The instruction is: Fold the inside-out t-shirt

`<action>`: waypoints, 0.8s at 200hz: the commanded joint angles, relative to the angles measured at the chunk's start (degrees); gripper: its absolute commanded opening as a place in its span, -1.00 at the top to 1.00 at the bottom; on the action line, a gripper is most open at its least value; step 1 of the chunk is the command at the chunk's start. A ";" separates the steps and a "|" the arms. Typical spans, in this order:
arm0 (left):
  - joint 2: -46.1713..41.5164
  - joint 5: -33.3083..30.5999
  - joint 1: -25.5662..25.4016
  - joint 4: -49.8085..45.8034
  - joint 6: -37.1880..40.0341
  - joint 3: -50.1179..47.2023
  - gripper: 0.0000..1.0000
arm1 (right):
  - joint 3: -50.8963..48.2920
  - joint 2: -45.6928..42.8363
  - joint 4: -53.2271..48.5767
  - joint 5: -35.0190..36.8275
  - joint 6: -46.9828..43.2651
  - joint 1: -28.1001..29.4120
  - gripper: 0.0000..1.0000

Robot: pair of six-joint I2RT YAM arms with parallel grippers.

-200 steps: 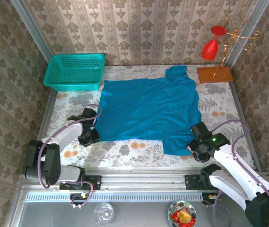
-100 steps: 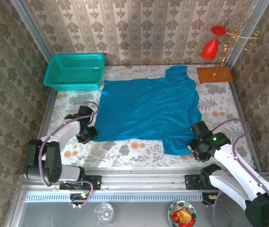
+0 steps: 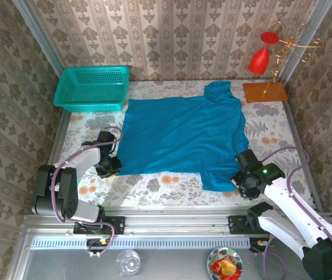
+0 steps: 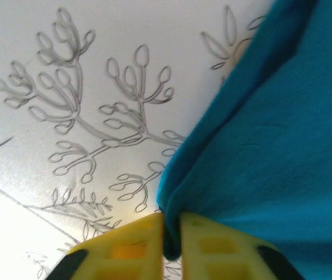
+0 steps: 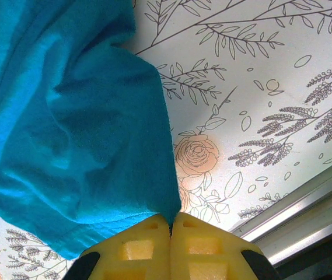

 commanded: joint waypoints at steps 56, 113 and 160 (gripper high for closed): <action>-9.22 1.44 0.93 -5.42 3.23 10.10 1.00 | 16.81 -4.32 -7.18 10.24 -16.29 -7.18 1.00; -14.67 6.12 2.26 -5.42 4.98 26.76 1.00 | 47.97 4.19 -2.99 17.34 -36.28 -15.45 1.00; -13.15 15.52 2.16 4.95 -0.58 31.05 1.00 | 90.04 20.10 -2.47 28.75 -51.16 -16.67 1.00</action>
